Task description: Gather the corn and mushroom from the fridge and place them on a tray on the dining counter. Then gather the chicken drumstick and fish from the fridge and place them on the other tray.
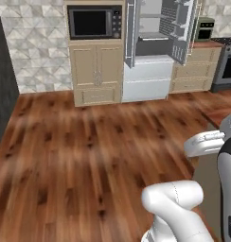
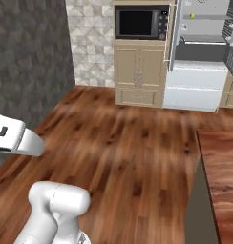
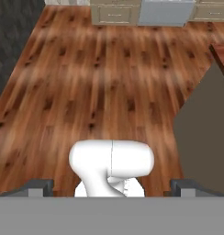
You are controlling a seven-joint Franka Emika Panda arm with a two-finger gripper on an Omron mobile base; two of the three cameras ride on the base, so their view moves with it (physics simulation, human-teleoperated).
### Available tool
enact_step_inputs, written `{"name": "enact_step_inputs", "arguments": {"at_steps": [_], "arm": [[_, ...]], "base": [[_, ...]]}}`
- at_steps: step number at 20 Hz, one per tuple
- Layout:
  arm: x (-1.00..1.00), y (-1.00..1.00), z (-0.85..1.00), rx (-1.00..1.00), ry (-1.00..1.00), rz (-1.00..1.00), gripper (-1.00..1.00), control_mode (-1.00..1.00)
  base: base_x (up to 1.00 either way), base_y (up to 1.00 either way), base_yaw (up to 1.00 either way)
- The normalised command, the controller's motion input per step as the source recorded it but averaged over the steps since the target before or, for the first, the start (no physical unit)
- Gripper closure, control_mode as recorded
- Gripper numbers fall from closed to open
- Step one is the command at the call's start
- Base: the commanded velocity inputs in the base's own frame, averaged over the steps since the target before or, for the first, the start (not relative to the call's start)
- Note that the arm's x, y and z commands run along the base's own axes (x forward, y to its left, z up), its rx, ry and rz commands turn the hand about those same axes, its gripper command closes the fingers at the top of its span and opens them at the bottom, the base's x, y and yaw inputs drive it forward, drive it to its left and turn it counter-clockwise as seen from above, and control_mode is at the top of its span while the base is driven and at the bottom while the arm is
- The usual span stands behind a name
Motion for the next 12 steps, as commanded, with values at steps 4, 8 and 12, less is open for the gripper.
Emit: {"name": "enact_step_inputs", "arguments": {"at_steps": [4, 8, 12], "arm": [[0.00, 0.00, 0.00, 0.00, 0.00, 0.00, -1.00, 1.00], [0.00, 0.00, 0.00, 0.00, 0.00, 0.00, -1.00, 1.00], [0.00, 0.00, 0.00, 0.00, 0.00, 0.00, -1.00, 1.00]], "base": [[1.00, -0.18, -0.02], [1.00, -0.04, -0.03], [1.00, -0.13, -0.03]]}}
